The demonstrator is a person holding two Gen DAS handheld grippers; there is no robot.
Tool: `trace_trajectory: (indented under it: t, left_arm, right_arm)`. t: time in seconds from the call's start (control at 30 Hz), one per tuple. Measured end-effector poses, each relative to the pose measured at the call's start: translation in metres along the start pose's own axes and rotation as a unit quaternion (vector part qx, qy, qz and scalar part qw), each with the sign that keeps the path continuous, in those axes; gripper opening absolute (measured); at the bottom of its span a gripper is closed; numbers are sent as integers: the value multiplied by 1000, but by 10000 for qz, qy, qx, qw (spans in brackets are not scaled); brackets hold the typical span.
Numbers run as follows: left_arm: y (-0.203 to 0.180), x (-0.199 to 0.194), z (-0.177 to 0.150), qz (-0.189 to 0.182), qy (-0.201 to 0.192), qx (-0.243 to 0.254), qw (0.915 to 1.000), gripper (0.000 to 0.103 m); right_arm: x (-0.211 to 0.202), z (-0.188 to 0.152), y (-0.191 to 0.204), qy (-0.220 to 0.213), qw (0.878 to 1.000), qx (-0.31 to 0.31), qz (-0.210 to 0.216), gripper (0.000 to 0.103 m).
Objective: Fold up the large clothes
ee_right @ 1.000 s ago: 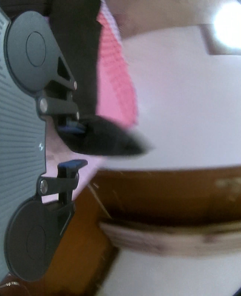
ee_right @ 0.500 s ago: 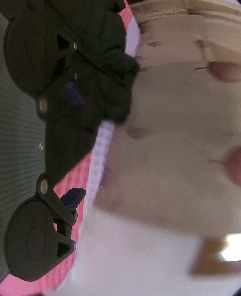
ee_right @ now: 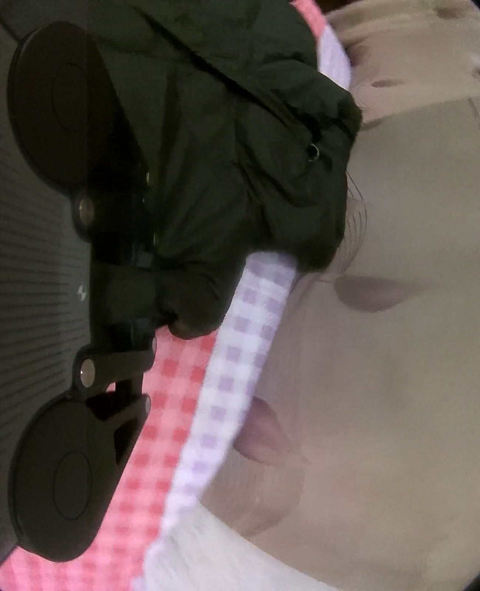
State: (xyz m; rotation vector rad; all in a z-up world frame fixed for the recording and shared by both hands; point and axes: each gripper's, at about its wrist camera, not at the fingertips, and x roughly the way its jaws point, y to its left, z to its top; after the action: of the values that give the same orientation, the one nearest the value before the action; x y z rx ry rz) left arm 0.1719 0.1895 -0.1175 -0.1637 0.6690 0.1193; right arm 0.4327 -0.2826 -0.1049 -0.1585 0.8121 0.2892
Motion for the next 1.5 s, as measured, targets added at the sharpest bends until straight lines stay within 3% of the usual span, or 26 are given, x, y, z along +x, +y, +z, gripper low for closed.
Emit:
trace_trajectory:
  t: [0.13,0.3,0.37,0.5,0.57,0.63,0.77,0.87,1.0,1.03,1.17,1.23,1.3,1.37,1.5]
  left_arm:
    - [-17,14,10,-73,68,165,9998,103]
    - [-33,23,11,-84,80,469,9988,103]
    - [-30,21,10,-131,49,422,9990,103]
    - [-28,19,10,-139,28,375,9992,103]
    - [-28,17,8,-127,23,345,9993,103]
    - [-26,11,5,-130,-4,263,9996,103]
    - [-21,-1,0,-186,-67,144,9997,103]
    - [-23,-13,2,-169,-165,50,9997,102]
    - [-44,-42,7,-383,-492,-118,9980,103]
    - [-51,-47,8,-367,-612,-118,9974,103]
    - [-73,-51,9,-134,-898,-85,9958,103]
    - [-76,-46,5,29,-1041,-37,9946,103]
    - [-75,-42,0,143,-1086,-59,9940,103]
    - [-71,-39,-5,117,-1139,-218,9932,103]
    - [-65,-44,-12,12,-1389,-370,9896,103]
  right_arm:
    - [-7,-13,-19,-102,9993,175,-322,18]
    - [-11,-21,-37,-34,9978,553,-370,20]
    - [-14,-24,-43,-109,9948,894,-484,37]
    - [-73,-32,-51,-766,9808,1729,-479,48]
    - [-129,-52,-50,-1208,9690,2109,-450,75]
    - [-193,-93,-51,-1728,9502,2592,-127,82]
    - [-290,-200,-65,-1858,9095,3707,300,82]
    - [-345,-291,-74,-1620,8679,4694,-100,84]
    - [-389,-366,-85,-1620,8267,5327,-812,84]
    - [-397,-377,-90,-1660,8151,5470,-938,84]
    - [-397,-390,-111,-1754,7971,5646,-1227,84]
    - [-386,-392,-123,-1799,7898,5763,-1080,83]
    - [-373,-393,-130,-1764,7723,6017,-1024,84]
    - [-363,-392,-135,-1922,7626,6107,-922,82]
    - [-340,-377,-144,-2105,7485,6173,-1195,84]
